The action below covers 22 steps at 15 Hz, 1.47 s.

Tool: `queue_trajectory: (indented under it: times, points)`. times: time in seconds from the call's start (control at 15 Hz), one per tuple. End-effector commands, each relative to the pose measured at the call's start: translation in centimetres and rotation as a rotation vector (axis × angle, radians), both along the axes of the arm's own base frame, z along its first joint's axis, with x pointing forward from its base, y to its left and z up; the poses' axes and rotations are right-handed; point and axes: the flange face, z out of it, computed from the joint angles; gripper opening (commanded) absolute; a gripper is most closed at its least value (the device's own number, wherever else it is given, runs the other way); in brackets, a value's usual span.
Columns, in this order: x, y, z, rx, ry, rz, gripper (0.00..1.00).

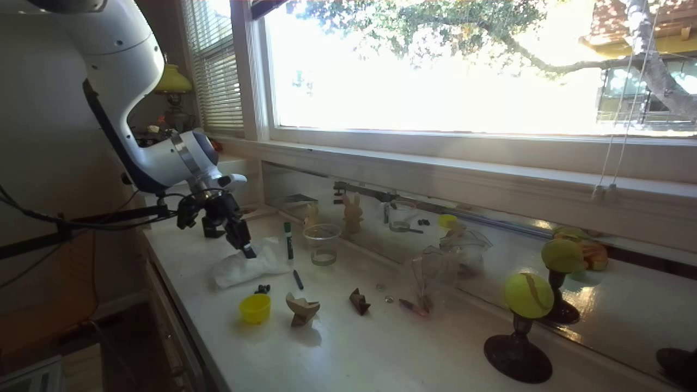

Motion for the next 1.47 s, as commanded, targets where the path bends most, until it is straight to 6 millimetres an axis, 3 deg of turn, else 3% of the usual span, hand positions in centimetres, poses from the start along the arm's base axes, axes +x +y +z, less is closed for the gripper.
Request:
queue_trajectory:
  times: [0.0,0.07,0.2,0.6,0.87,1.13,1.4]
  points:
    - [-0.4,-0.3,-0.5,0.050,0.013,-0.048,0.00]
    - [-0.4,-0.3,-0.5,0.057,0.020,-0.053,0.26]
    - [-0.5,0.0,-0.1,0.079,0.022,-0.054,0.32]
    - [-0.8,1.2,0.9,0.137,0.026,-0.060,0.74]
    - [-1.5,2.8,3.1,0.201,0.008,-0.038,0.99]
    - [-1.8,3.6,6.0,0.274,0.012,-0.044,1.00]
    - [-0.6,0.7,9.0,0.352,-0.005,-0.146,1.00]
